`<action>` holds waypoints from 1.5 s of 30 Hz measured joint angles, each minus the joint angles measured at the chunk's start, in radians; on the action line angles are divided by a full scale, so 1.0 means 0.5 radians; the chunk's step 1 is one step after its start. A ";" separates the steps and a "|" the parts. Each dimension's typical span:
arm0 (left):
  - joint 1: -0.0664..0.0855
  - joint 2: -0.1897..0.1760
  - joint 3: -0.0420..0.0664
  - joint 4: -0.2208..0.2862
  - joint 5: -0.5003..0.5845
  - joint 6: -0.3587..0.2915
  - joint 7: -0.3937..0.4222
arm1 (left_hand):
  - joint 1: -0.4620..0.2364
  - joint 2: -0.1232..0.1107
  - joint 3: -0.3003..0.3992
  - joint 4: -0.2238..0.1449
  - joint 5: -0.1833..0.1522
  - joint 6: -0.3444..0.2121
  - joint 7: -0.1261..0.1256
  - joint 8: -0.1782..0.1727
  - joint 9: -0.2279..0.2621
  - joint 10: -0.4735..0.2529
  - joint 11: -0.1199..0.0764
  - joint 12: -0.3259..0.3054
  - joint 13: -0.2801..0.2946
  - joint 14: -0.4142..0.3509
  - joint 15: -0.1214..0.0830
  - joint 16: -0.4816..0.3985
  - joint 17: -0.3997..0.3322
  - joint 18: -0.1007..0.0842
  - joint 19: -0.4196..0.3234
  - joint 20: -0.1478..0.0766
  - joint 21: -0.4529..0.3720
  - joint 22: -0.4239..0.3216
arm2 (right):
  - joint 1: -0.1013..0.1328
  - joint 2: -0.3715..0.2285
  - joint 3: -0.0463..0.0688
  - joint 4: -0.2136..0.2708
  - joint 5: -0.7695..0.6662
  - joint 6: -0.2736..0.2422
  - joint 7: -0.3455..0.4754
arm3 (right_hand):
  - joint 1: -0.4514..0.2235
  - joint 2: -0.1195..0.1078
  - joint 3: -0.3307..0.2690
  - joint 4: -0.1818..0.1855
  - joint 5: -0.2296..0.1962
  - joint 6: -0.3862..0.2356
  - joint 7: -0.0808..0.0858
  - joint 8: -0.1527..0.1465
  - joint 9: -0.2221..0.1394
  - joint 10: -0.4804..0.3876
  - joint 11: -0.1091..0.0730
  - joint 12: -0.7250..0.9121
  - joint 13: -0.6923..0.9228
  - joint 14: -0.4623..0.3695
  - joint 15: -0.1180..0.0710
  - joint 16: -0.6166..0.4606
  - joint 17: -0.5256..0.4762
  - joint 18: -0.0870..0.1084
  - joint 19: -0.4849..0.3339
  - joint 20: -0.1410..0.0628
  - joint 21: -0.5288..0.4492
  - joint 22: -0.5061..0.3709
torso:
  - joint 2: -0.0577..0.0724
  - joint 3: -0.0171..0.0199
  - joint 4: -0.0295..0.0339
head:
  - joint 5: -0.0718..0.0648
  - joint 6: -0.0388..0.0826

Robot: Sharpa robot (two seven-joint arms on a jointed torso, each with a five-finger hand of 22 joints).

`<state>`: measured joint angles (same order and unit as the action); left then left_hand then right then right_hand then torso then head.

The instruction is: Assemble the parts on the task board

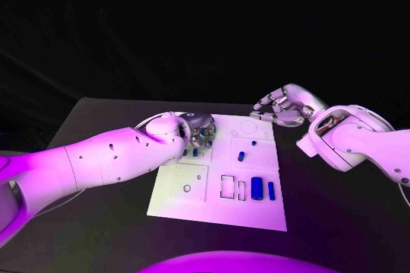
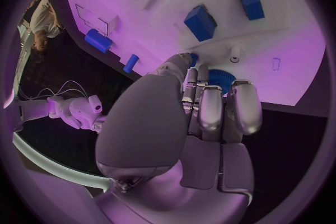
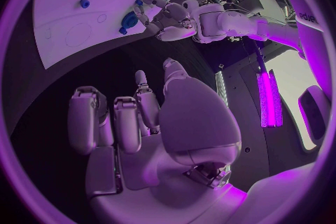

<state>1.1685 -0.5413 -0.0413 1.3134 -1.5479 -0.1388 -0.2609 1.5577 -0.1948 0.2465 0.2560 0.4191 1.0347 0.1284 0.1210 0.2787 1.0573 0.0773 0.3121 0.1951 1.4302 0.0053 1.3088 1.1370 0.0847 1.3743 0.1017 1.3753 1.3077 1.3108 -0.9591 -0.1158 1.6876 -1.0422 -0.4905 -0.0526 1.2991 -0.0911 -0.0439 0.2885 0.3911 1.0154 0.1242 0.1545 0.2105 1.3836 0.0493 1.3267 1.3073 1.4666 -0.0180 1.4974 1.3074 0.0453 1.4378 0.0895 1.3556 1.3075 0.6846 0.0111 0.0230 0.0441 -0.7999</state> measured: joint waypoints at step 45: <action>-0.009 -0.087 0.048 0.064 0.148 -0.060 0.040 | 0.012 0.039 0.159 -0.066 -0.072 0.157 -0.007 -0.024 -0.059 0.201 -0.022 -0.168 -0.063 0.021 -0.021 0.051 0.018 -0.016 0.043 -0.015 0.061 -0.001 | 0.000 0.002 0.000 -0.002 0.000 0.000 0.001 | 0.000 0.000 0.000 0.000 0.000 0.000 0.000 0.000 -0.001 0.000 0.000 0.000 0.000 0.000 0.000 0.000 0.001 0.000 0.000 0.000 0.000 0.001 | -0.006 -0.0015 0.004 | -0.004 0.012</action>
<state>1.1640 -0.5849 -0.0173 1.3451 -1.4738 -0.1689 -0.2410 1.5638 -0.1752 0.3260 0.2232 0.3831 1.1132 0.1250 0.1093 0.2493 1.1579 0.0664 0.2282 0.1637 1.4408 -0.0050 1.3341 1.1458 0.0766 1.3961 0.0944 1.4057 1.3074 1.3108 -0.9582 -0.1158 1.6867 -1.0420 -0.4905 -0.0523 1.2991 -0.0911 -0.0439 0.2885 0.3911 1.0154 0.1242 0.1545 0.2099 1.3836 0.0493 1.3267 1.3073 1.4666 -0.0180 1.4974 1.3080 0.0453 1.4378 0.0895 1.3556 1.3079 0.6815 0.0104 0.0248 0.0420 -0.7939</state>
